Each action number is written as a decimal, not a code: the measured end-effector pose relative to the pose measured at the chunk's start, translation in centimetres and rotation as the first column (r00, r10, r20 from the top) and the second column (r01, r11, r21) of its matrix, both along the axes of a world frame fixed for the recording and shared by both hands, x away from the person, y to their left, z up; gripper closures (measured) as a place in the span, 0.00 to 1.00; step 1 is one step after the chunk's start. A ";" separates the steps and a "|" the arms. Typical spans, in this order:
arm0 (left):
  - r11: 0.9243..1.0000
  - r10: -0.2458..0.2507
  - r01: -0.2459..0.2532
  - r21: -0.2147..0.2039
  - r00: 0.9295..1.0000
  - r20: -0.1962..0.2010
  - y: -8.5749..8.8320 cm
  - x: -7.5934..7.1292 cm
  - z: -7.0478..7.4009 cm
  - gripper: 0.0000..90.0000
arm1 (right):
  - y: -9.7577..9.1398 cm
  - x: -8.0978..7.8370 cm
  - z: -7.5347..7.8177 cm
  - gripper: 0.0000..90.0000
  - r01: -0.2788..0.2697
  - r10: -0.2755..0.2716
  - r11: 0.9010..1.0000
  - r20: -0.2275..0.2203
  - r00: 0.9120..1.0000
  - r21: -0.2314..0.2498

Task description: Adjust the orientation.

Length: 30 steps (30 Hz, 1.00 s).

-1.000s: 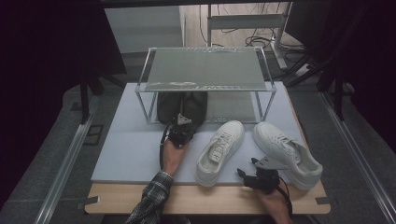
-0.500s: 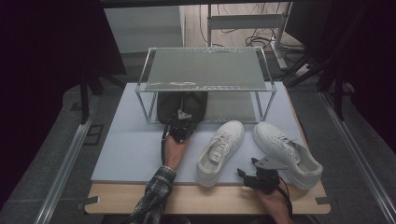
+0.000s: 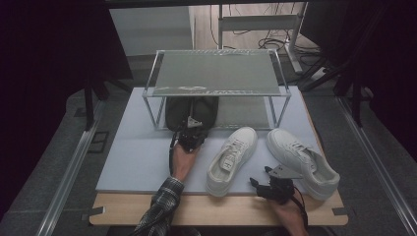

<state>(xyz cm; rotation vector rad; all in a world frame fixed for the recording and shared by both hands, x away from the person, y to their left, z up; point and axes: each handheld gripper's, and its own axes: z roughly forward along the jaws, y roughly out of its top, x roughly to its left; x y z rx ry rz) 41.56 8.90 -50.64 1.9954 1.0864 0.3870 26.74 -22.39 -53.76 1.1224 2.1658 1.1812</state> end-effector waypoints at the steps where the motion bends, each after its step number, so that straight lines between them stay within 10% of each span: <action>1: 1.000 0.000 0.000 0.000 1.000 0.000 0.0 0.0 0.0 0.97 | 0.0 0.0 0.0 0.30 0.000 0.000 1.000 0.000 1.000 0.000; 30: 1.000 -0.025 0.025 0.006 1.000 0.018 1.5 -2.9 0.7 0.62 | 0.0 0.0 0.0 0.30 0.002 -0.002 1.000 -0.001 1.000 0.000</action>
